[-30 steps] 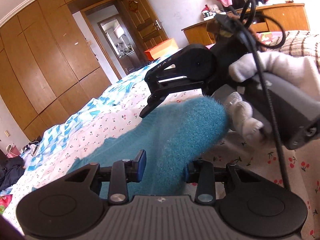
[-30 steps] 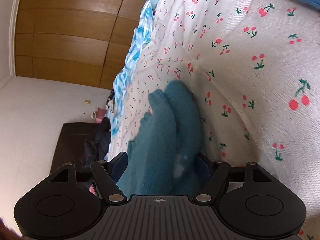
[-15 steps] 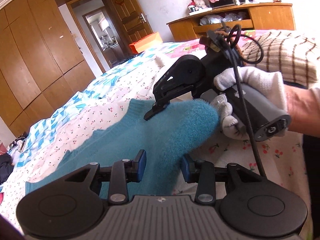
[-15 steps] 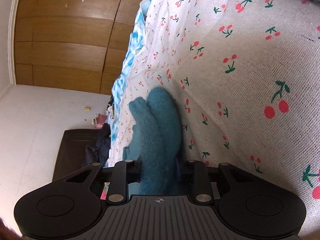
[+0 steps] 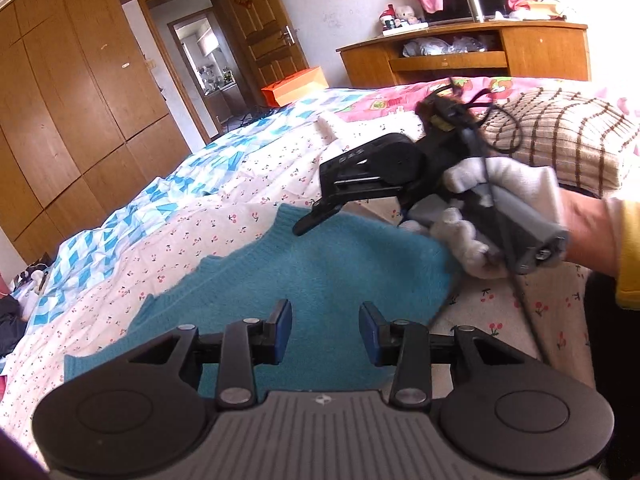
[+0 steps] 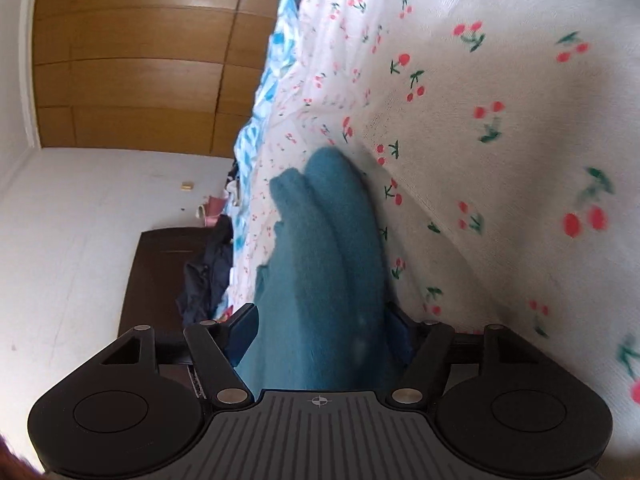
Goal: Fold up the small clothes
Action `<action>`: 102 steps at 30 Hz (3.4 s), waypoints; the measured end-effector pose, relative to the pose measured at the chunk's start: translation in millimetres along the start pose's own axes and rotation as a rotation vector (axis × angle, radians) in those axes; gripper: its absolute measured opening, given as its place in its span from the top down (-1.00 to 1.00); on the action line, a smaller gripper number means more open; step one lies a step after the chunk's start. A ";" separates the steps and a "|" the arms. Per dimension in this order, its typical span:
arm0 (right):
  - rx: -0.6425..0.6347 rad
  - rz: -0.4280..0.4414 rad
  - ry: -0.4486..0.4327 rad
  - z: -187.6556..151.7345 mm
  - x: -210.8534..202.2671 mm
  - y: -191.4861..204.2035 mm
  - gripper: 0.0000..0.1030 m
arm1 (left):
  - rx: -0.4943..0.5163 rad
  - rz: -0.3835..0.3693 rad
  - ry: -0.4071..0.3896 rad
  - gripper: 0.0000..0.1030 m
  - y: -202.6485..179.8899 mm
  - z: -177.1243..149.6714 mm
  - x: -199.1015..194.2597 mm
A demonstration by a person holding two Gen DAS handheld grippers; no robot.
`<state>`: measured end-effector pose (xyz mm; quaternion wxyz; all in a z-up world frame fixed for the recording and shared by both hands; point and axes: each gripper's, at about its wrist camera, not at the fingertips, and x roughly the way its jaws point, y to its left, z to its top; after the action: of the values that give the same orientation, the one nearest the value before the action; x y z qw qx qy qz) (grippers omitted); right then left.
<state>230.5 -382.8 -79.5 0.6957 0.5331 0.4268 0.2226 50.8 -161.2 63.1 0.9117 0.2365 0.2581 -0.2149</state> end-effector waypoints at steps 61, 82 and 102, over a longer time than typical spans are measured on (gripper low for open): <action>0.341 -0.102 -0.167 -178.5 144.7 184.3 0.42 | -0.539 0.157 0.075 0.09 186.4 -148.0 -39.3; -0.250 -0.268 0.155 -203.7 193.3 238.2 -0.15 | -0.973 0.295 -0.208 0.08 231.2 -208.6 -146.6; -1.190 -0.741 0.363 -296.1 300.1 268.8 0.08 | -0.946 0.149 0.047 0.12 220.5 -201.1 -79.3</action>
<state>184.5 99.4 44.1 0.8161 -0.1610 0.4947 0.2518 28.5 144.7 27.4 0.9261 -0.1818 0.3306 -0.0022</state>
